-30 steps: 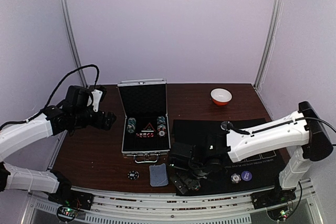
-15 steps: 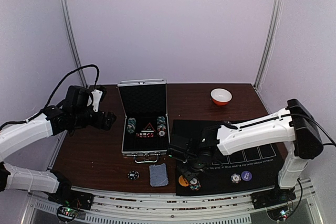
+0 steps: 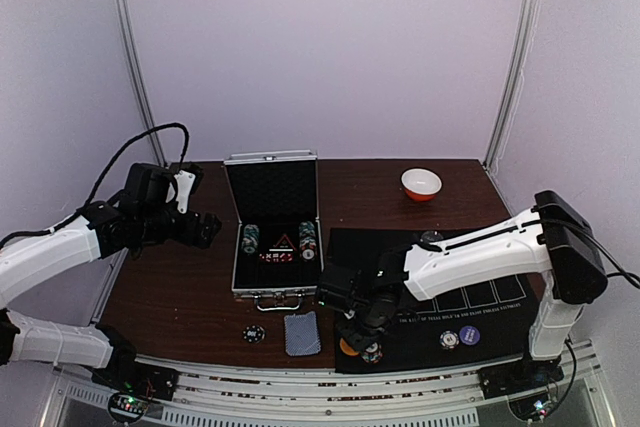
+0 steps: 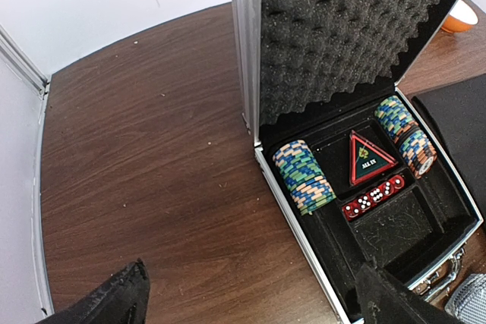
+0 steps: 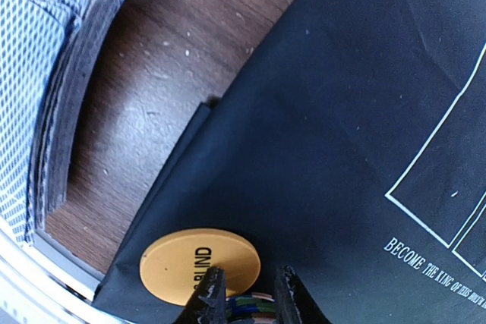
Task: Distribute texas hold em gaming equipment
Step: Adjust the poker chips pile in the big blind area, then pick up the pile of poker chips from the corner of the board, then place the poker chips pile in the big blind area.
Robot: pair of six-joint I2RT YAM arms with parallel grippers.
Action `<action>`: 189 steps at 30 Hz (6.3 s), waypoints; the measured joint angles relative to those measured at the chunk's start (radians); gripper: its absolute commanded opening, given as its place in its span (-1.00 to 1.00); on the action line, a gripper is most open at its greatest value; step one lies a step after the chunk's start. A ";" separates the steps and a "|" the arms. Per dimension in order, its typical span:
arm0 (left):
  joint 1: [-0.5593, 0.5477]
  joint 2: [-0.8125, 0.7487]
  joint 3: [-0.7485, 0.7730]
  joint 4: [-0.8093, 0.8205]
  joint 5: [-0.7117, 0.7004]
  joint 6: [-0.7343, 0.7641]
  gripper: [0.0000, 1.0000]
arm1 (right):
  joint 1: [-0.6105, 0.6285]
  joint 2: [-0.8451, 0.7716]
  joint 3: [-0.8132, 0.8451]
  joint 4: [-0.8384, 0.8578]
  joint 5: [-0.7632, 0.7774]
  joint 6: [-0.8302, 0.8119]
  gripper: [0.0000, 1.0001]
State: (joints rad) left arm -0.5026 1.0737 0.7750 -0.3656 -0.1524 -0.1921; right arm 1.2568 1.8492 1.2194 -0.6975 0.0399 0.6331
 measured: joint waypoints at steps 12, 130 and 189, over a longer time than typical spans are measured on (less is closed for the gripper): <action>0.000 0.000 -0.001 0.000 0.000 0.000 0.96 | 0.006 -0.018 -0.018 -0.003 -0.021 0.023 -0.46; 0.005 -0.012 -0.003 0.000 -0.064 -0.002 0.97 | 0.029 -0.050 0.200 0.020 0.164 -0.026 -1.00; 0.005 -0.012 -0.008 0.000 -0.060 -0.001 0.96 | -0.049 0.100 0.157 0.117 0.114 -0.035 1.00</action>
State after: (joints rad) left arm -0.4980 1.0618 0.7666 -0.3660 -0.2127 -0.1928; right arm 1.2076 1.9488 1.3766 -0.5804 0.1543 0.5983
